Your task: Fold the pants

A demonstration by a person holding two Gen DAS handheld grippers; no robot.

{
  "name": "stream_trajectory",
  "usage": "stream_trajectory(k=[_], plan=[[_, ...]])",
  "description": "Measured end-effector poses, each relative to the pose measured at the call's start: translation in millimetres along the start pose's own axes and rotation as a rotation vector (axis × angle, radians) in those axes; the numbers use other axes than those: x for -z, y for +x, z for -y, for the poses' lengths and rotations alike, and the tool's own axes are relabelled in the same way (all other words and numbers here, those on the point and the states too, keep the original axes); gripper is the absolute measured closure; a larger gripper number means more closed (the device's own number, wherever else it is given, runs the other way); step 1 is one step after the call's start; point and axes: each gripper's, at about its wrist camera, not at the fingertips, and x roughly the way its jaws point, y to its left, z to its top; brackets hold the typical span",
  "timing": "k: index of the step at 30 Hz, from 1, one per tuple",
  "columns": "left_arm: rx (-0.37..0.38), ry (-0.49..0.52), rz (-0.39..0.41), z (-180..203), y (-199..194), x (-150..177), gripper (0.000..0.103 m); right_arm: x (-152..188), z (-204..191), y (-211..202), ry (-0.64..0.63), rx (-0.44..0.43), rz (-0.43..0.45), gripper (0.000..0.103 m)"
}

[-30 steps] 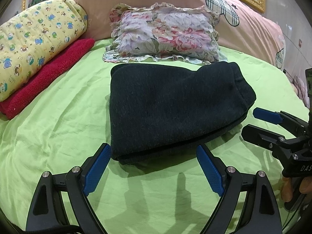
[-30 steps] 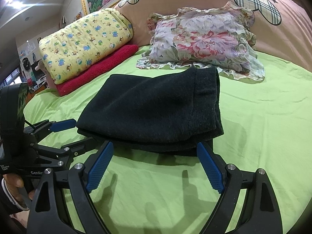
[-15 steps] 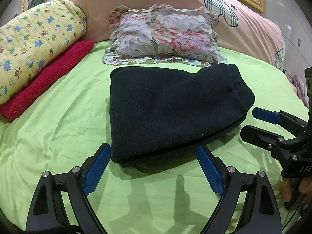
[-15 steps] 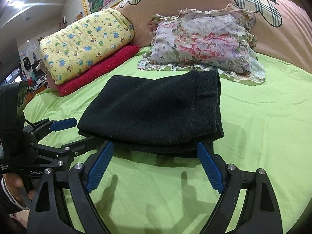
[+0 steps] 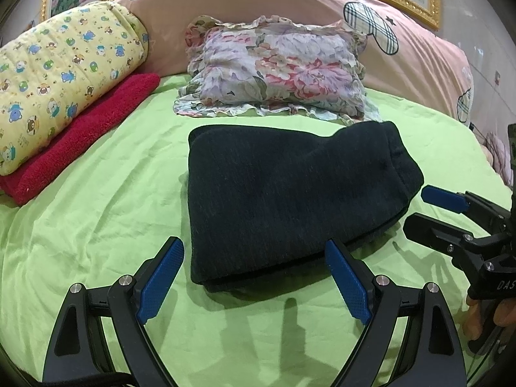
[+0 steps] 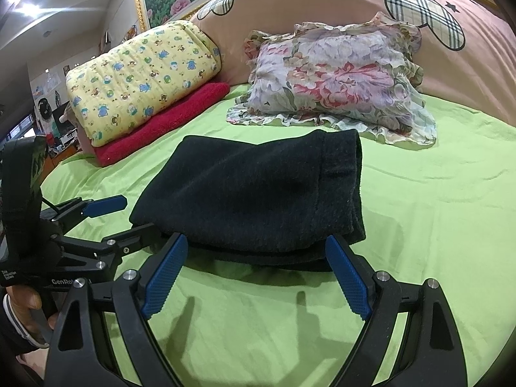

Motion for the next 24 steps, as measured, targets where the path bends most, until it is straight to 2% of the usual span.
stream_trajectory(k=[12, 24], plan=[[-0.017, -0.016, 0.021, -5.3, 2.9, -22.7, 0.013, -11.4, 5.6, -4.8, 0.01, 0.007, 0.035, 0.015], [-0.03, -0.071, -0.018, -13.5, 18.4, -34.5, 0.013, -13.6, 12.5, -4.5, 0.049, 0.011, 0.045, 0.014]])
